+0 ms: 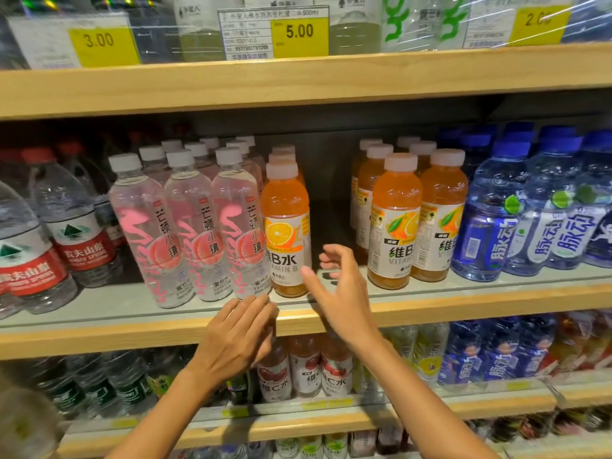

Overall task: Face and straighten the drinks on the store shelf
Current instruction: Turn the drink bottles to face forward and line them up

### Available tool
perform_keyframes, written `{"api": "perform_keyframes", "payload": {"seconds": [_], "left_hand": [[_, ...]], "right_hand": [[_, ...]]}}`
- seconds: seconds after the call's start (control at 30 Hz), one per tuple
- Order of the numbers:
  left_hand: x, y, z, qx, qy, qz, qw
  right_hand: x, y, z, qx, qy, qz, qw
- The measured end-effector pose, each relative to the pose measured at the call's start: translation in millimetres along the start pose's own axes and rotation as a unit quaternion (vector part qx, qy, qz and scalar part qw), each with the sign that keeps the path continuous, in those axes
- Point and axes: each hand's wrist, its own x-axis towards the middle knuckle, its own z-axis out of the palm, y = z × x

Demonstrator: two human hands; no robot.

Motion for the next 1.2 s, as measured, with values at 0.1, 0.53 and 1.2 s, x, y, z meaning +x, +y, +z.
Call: {"api": "perform_keyframes", "payload": {"seconds": [0.1, 0.53, 1.2], "left_hand": [[-7.5, -7.8, 7.6, 0.048, -0.018, 0.040, 0.998], [0.5, -1.6, -3.8, -0.008, -0.041, -0.016, 0.999], [151.2, 43.5, -79.9, -0.624, 0.074, -0.536, 0.564]], "right_hand": [[15.8, -3.4, 23.2, 0.008, -0.039, 0.042, 0.998], [23.0, -10.0, 24.5, -0.013, 0.005, 0.014, 1.000], [-50.7, -37.6, -25.0, 0.116, -0.120, 0.042, 0.985]]}}
